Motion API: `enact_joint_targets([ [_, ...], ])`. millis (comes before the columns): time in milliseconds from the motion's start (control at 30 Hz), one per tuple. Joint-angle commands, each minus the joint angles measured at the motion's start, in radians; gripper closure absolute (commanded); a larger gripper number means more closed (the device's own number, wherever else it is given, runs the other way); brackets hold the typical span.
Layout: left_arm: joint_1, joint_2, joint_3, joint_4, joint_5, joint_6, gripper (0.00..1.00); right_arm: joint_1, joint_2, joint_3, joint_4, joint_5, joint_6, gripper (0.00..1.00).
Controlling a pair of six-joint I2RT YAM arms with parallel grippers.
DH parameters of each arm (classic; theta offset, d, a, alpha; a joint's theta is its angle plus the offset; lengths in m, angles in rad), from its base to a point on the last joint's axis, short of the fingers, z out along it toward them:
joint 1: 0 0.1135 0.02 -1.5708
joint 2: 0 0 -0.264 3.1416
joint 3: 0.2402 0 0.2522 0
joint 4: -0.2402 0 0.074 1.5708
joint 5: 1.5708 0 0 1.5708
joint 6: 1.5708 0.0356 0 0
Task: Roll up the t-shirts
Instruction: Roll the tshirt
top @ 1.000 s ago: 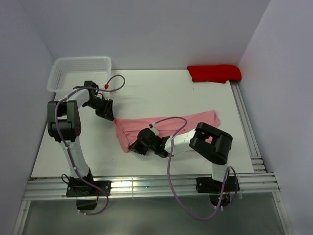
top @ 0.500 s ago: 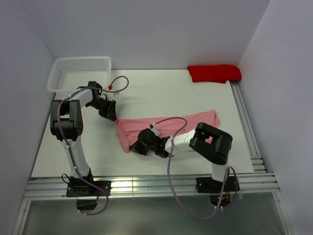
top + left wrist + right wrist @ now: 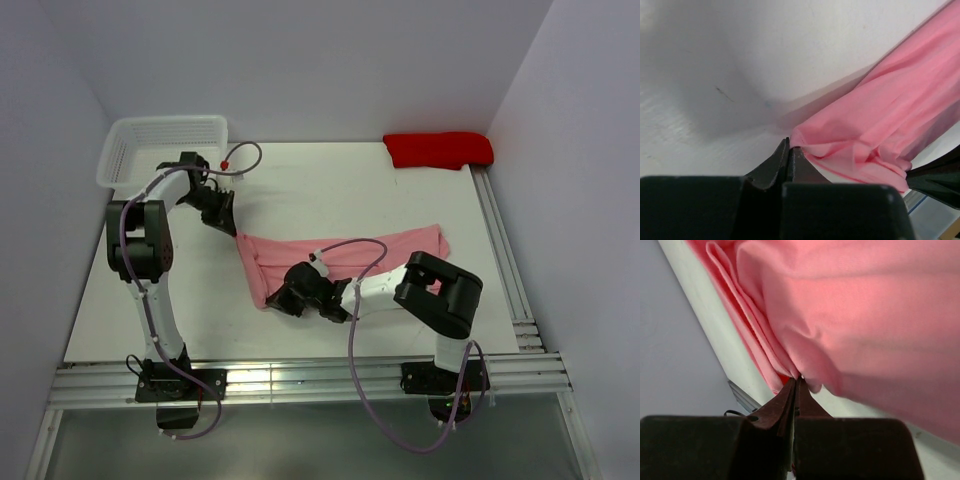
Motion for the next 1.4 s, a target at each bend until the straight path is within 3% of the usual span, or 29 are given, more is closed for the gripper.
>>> enact_joint_targets([
  [0, -0.007, 0.022, 0.115, -0.052, -0.064, -0.055, 1.00, -0.007, -0.058, -0.026, -0.016, 0.037, 0.011, 1.00],
  [300, -0.048, 0.073, 0.204, -0.121, -0.170, -0.084, 1.00, -0.004, -0.055, -0.040, -0.041, 0.042, 0.020, 1.00],
  [567, -0.096, 0.086, 0.268, -0.151, -0.183, -0.124, 1.00, -0.001, -0.053, -0.027, -0.076, 0.055, 0.020, 1.00],
  [900, -0.180, 0.171, 0.455, -0.225, -0.221, -0.231, 0.97, -0.013, -0.064, 0.005, -0.122, 0.074, 0.003, 1.00],
  [1367, -0.242, 0.182, 0.500, -0.216, -0.273, -0.320, 0.95, -0.014, -0.073, 0.020, -0.211, 0.120, 0.014, 1.00],
])
